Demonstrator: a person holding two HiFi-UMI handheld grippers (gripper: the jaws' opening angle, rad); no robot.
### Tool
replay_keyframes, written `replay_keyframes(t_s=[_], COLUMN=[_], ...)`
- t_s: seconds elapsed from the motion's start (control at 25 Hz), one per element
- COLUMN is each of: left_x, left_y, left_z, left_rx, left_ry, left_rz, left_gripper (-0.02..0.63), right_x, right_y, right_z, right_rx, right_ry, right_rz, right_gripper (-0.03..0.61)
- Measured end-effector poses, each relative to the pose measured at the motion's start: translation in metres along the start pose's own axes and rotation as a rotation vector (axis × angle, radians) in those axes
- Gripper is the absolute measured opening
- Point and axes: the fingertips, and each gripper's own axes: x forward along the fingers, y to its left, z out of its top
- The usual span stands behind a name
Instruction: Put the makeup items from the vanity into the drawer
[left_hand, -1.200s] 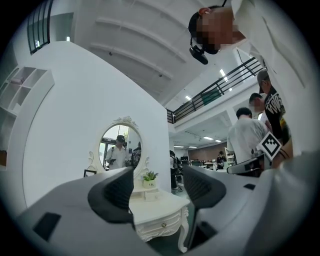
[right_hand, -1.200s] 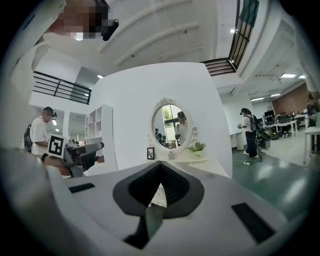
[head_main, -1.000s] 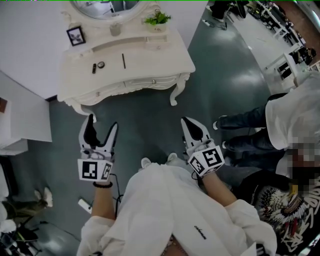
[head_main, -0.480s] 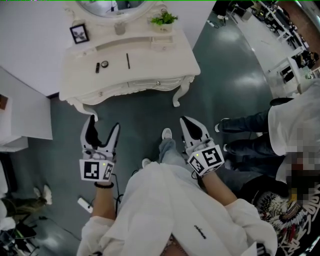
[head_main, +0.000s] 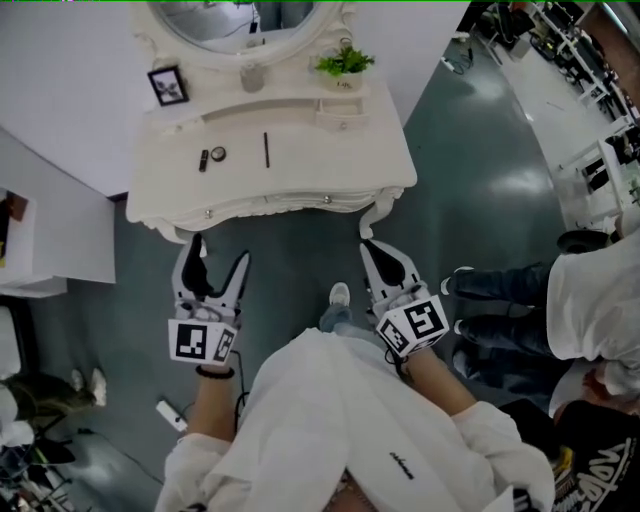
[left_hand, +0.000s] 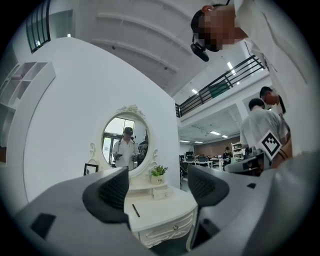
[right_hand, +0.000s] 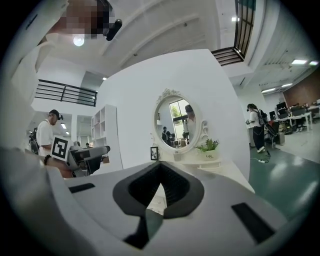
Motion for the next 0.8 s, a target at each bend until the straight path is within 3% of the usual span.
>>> replay_keyframes(t_s=[0.36, 0.8], left_x=[0.099, 0.173], left_y=[0.003, -0.019], left_z=[-0.02, -0.035], left_rx=[-0.012, -0.02], left_ry=[0.08, 0.124], left_rz=[0.078, 0.179], left_gripper=[0.353, 0.353], right_x=[0.059, 0.091], right_y=[-0.08, -0.148], right_z=[0.015, 0.026], right_rx=[0.018, 0.036], right_ry=[0.024, 0.047], right_rz=[0.072, 0.182], right_gripper=[0.017, 0.017])
